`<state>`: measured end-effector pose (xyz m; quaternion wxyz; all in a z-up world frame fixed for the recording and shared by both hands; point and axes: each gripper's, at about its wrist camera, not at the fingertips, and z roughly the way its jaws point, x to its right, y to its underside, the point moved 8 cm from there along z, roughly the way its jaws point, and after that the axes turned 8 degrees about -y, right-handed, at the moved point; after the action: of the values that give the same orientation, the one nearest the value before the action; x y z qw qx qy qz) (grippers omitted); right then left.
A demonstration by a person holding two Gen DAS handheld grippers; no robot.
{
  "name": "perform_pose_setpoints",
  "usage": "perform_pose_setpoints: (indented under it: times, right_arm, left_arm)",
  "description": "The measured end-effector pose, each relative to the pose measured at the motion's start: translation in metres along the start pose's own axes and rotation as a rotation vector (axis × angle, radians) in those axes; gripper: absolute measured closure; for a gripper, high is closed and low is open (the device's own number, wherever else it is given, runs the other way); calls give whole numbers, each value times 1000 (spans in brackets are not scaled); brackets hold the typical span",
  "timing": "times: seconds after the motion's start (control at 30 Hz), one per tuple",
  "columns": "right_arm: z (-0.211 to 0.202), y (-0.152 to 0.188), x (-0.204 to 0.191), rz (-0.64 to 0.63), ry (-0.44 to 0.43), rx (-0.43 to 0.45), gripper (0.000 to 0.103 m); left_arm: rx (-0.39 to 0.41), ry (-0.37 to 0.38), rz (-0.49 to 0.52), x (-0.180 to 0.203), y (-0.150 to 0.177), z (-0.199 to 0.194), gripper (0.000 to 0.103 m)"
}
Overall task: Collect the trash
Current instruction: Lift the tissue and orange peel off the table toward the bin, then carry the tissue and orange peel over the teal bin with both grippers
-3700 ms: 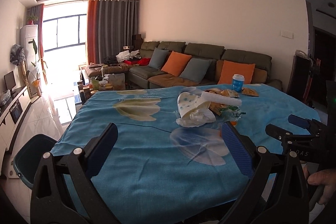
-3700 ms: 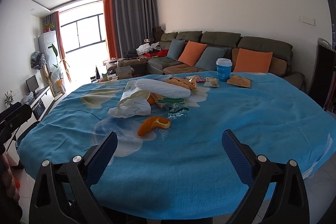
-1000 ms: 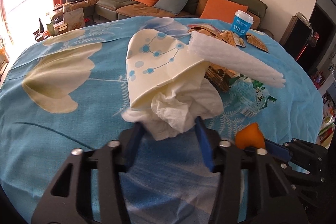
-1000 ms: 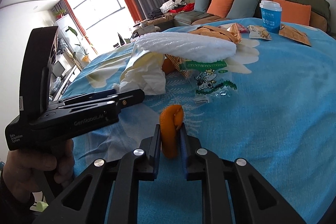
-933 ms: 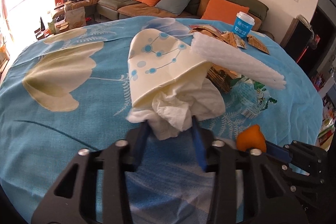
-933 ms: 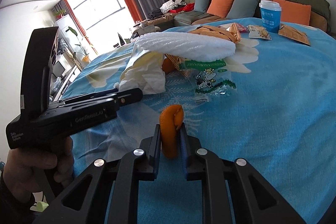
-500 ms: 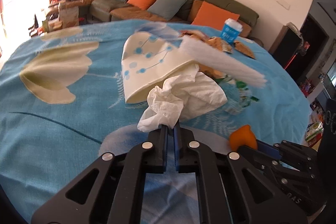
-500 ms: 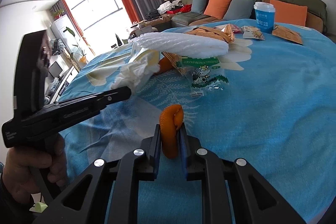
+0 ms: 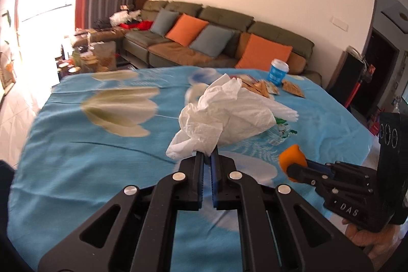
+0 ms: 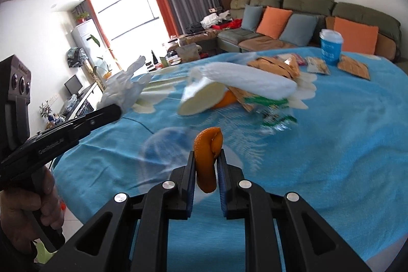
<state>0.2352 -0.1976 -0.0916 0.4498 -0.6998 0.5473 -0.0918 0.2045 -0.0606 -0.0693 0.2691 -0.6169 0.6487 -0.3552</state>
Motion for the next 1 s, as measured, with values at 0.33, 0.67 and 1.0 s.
perform_pose_setpoints:
  times: [0.33, 0.67, 1.0]
  right_arm:
    - [6, -18, -73, -124, -71, 15, 89]
    - [20, -32, -164, -262, -179, 18, 89]
    - [40, -41, -248, -367, -301, 16, 89]
  left_arm:
    - [95, -128, -87, -75, 7, -70, 98]
    - [186, -259, -169, -152, 17, -145, 98]
    - [243, -439, -248, -234, 41, -213, 98]
